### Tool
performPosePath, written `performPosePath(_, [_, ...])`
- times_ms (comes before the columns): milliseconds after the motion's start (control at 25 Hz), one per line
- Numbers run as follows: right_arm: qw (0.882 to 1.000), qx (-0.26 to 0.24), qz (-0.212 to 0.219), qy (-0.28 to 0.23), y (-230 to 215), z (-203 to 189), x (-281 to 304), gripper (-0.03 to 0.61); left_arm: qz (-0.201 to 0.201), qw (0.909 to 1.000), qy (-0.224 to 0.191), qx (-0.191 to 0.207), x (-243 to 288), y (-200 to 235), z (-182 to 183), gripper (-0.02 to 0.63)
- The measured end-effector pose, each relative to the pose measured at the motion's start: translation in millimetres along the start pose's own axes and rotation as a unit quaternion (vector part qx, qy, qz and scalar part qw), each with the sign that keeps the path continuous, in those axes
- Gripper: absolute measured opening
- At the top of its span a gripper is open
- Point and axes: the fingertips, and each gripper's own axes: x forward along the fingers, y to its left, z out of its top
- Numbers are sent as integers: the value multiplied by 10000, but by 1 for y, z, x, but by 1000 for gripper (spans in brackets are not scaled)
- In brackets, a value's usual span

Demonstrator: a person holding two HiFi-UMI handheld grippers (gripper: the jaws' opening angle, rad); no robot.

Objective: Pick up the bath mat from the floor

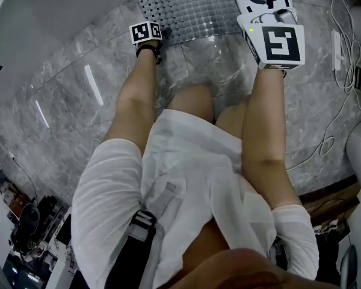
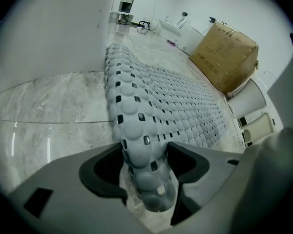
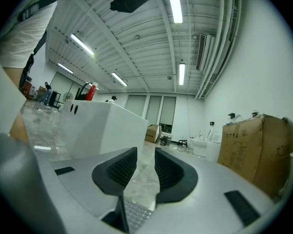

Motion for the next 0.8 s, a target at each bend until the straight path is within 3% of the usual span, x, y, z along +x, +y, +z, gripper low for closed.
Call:
performPosePath(200, [10000,6,19,-2,2,2,2,132,-209,9997,-53,144,-5,-27,6,148])
performPosePath(480, [9999,49,-32,-133,-3,14,0,132,-461,9977,-386,311,-27,-50,22,82])
performPosePath(800, [9996,57,-104,-267,-8,32,-5,129,-616,9947,-801,168,-59,-76,44,51])
